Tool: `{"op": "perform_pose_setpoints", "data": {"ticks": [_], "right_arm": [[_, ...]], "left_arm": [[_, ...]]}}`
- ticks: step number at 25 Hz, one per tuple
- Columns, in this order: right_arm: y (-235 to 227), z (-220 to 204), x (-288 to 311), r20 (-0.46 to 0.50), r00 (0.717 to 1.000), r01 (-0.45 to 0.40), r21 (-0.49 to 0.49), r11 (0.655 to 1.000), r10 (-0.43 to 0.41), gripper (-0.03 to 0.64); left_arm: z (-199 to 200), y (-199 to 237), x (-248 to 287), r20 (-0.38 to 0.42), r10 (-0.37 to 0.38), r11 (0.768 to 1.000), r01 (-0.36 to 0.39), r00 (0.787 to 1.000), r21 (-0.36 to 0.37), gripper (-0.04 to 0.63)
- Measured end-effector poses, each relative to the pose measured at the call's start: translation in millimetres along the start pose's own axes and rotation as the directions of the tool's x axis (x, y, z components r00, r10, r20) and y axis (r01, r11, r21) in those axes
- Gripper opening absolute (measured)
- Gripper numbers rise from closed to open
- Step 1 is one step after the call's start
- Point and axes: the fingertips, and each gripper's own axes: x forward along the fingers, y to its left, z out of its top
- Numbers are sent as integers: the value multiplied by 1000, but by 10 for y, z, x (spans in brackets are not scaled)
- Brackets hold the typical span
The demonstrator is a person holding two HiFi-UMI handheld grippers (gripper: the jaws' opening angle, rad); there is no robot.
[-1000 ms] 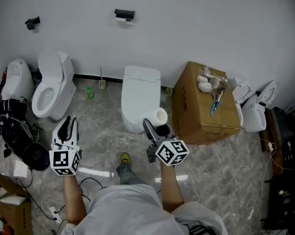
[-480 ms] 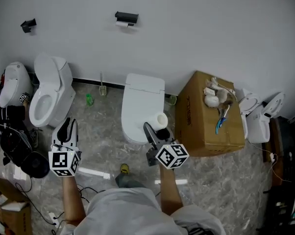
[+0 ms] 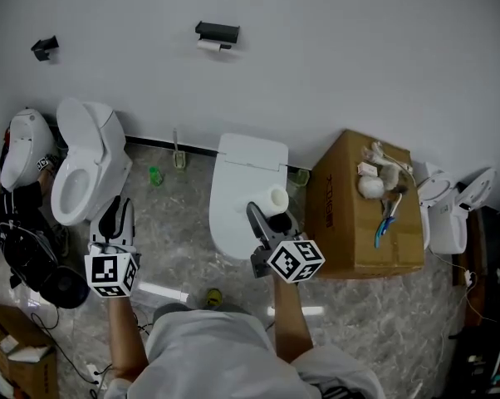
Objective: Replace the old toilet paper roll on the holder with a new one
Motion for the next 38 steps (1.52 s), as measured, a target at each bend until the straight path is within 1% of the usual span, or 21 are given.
{"op": "perform_pose_setpoints", "data": {"ticks": [4,9,16,22,28,33,38], "right_arm": [[-107,41,164,-2,1000,4,-2,1000,-4,296],[-278,109,422,16,1000,23,4,1000,-23,296],[-478,122,996,53,997,55,13,998,-55,296],[-637,277,1725,78,990,116,12,993,-117,296],[-842,479,2613,89,976,198,48,979,-201,296],[-989,583,3315,90,959,264,67,962,-269,296],[-1112,577,3838,84,945,310,91,946,-318,296]], "left_arm": [[0,48,238,10,-2,1000,2,1000,-16,81],[-5,100,624,31,-34,999,34,999,-17,81],[-123,390,1298,59,-78,997,79,995,-21,81],[-97,779,2162,70,-136,989,139,988,-40,81],[-41,1229,3184,34,-214,976,215,976,-30,81],[-50,1581,3989,8,-278,960,279,960,-25,81],[-163,1818,4622,-19,-343,939,342,939,-33,81]]}}
